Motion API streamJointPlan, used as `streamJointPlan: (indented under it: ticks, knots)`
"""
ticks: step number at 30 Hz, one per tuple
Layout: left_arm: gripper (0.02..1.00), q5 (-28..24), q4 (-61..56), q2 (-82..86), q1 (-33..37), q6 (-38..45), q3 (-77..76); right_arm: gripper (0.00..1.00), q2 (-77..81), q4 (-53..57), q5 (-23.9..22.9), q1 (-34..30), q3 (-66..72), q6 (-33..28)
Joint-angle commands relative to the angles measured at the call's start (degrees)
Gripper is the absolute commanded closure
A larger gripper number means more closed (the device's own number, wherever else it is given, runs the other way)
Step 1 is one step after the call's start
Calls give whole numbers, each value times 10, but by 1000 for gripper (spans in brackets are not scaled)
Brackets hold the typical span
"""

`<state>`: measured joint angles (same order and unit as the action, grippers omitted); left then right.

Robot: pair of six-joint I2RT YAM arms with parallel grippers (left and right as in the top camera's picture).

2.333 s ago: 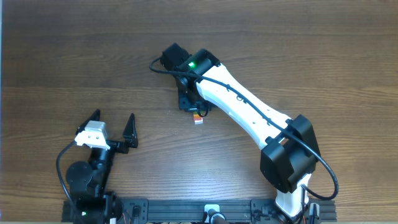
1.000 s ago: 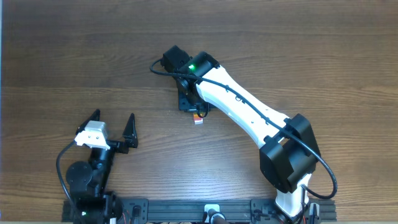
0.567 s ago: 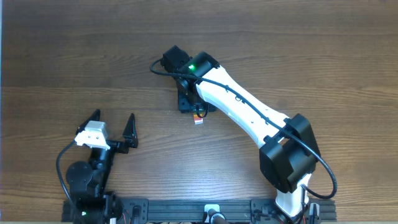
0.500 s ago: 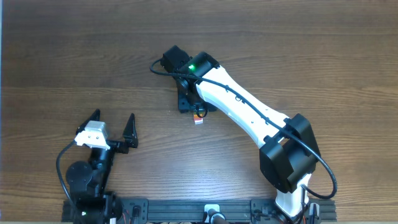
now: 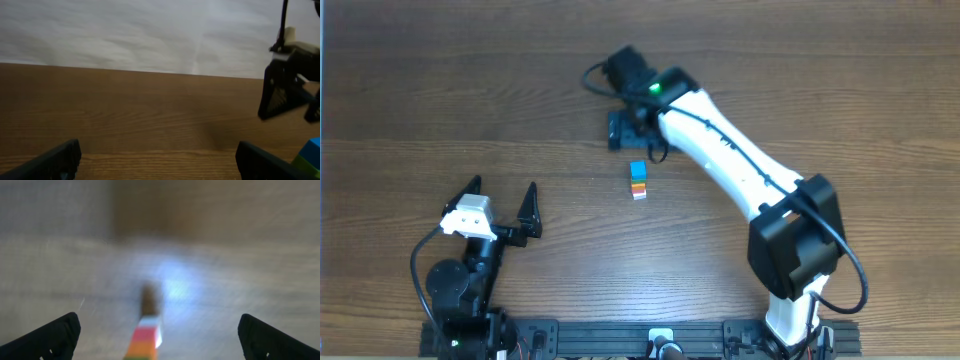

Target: Stack Cubes

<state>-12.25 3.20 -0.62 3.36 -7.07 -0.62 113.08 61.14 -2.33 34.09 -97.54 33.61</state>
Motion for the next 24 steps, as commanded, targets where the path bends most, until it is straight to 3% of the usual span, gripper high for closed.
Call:
streamJointPlan:
  ticks: [1,6,11,17,24]
  knots:
    - [20,-8,0,3,3,7,3,7,-19,-27,-23,-95,-4,-84]
    - [20,-8,0,3,3,7,3,7,-19,-37,-23,-219,-4,-148]
    - [20,-8,0,3,3,7,3,7,-28,-38,-27,-300,-3,-200]
    - [20,-8,0,3,3,7,3,7,-90,-57,-65,-342,22,-247]
    - [20,-8,0,3,3,7,3,9,-293,-212,-61,-371,228,-282]
